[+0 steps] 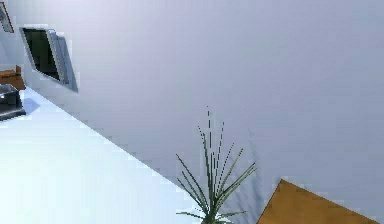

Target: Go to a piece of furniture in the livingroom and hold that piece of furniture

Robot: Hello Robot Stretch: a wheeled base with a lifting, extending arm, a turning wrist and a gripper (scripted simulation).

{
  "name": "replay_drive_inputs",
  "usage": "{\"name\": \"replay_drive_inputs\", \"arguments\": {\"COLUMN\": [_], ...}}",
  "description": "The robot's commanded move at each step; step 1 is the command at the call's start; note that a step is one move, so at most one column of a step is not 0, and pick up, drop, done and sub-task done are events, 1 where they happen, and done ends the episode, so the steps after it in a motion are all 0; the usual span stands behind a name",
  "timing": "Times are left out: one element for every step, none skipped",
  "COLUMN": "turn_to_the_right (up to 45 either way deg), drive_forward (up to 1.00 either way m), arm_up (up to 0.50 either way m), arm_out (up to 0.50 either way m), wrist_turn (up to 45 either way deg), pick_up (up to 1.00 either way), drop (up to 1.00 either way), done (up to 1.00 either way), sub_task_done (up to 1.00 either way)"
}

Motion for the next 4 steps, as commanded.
{"name": "replay_drive_inputs", "arguments": {"turn_to_the_right": [0.0,0.0,0.0,0.0], "drive_forward": [0.0,0.0,0.0,0.0], "arm_up": [0.5,0.28,0.0,0.0], "arm_out": [0.0,0.0,0.42,0.0], "wrist_turn": [0.0,0.0,0.0,45.0], "pick_up": [0.0,0.0,0.0,0.0], "drop": [0.0,0.0,0.0,0.0], "done": [0.0,0.0,0.0,0.0], "sub_task_done": [0.0,0.0,0.0,0.0]}}
